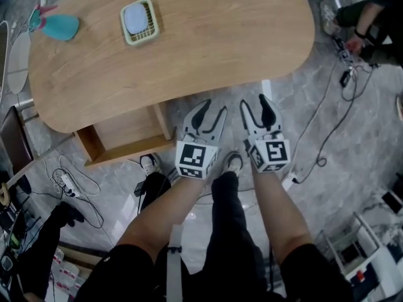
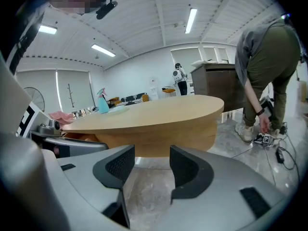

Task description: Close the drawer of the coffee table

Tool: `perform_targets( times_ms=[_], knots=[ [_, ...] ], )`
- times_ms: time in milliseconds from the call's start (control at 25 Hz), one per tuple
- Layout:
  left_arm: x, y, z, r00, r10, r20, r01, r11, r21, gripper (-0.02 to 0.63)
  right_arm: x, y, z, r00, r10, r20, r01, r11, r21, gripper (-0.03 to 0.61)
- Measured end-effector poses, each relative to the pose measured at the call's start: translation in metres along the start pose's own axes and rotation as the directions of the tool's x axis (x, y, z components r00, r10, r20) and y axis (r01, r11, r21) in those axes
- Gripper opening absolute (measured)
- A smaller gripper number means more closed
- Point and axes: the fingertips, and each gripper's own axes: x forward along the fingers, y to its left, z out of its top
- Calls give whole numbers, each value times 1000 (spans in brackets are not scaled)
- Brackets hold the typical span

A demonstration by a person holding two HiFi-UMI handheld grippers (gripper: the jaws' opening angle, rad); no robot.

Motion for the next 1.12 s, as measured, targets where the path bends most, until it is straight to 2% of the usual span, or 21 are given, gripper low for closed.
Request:
perform_targets(
  times_ms=[240, 360, 600, 800, 960, 1120],
  knots=[
    [-29, -29, -6, 998, -62, -6, 63, 996, 65, 152, -29, 24, -13, 1000, -7, -16, 7, 1000, -17, 213],
    [-51, -29, -10, 998, -60, 17, 58, 993, 105, 152, -39, 48, -17, 1000, 9, -24, -9, 1000, -13, 213],
    [-96, -11, -31, 1000, -22, 9, 22, 998, 56, 152, -51, 85, -29, 997, 44, -57, -45, 999, -16, 213],
    [-143, 1, -51, 1000, -25, -12, 26, 997, 74, 152, -61, 118, -48, 991, 85, -101, -90, 995, -45, 213],
    [-177, 22, -79, 998, 17, -59, -14, 998, 55, 152, -66, 154, -57, 980, 145, -134, -153, 987, -53, 213],
    [-204, 43, -95, 995, 52, -91, -45, 996, 80, 152, -68, 189, -66, 965, 200, -168, -213, 975, -64, 213]
  ],
)
